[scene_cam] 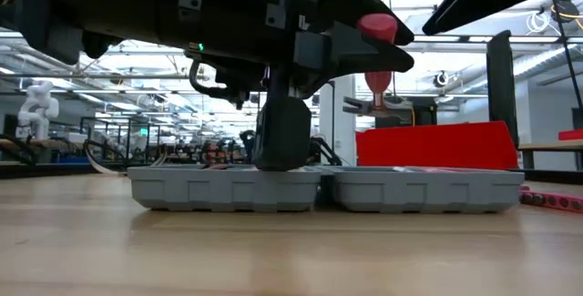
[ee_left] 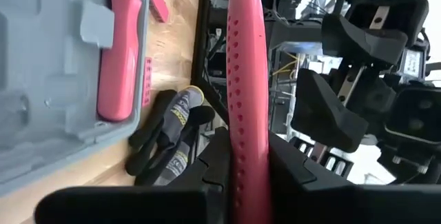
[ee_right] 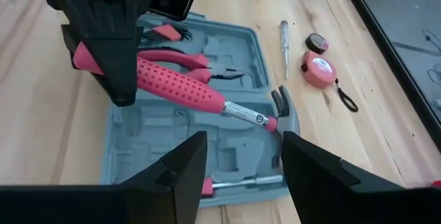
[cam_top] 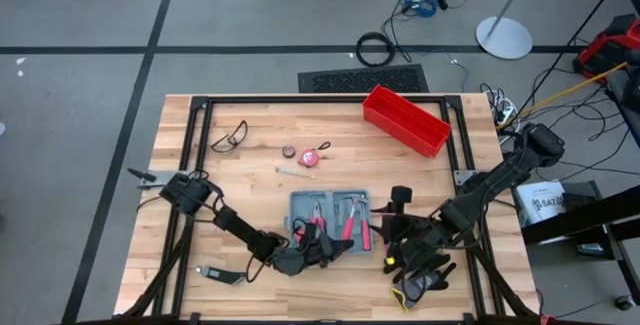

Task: Prefit tool cases
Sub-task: Put the hammer into the toolbox

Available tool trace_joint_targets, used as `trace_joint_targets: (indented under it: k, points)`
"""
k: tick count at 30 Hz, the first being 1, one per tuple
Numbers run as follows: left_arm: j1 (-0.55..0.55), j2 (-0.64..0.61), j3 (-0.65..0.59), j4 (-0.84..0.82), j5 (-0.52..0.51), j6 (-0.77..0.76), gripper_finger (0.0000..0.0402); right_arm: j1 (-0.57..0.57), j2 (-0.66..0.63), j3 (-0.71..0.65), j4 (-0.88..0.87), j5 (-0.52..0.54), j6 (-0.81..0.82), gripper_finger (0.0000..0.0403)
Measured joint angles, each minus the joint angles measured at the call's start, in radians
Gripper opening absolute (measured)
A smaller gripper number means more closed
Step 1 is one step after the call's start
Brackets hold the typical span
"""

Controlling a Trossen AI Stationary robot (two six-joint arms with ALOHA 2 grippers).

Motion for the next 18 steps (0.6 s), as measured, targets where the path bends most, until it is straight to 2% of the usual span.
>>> trace_joint_targets:
  k: [3, 9, 15, 18]
  points:
    - [0.004, 0.000, -0.001, -0.001, -0.003, -0.023, 0.0063, 0.000, 0.000, 0.000, 0.002, 0.000, 0.003, 0.0178]
    - [0.022, 0.005, -0.003, 0.061, -0.003, -0.029, 0.0107, 0.000, 0.000, 0.000, 0.005, 0.000, 0.013, 0.0178]
    - [0.028, 0.008, -0.005, 0.106, -0.005, -0.036, 0.0113, 0.000, 0.000, 0.000, 0.005, 0.001, 0.026, 0.0178]
    - [0.029, 0.008, -0.005, 0.106, -0.008, -0.115, 0.0114, 0.000, 0.000, 0.000, 0.005, 0.000, 0.026, 0.0178]
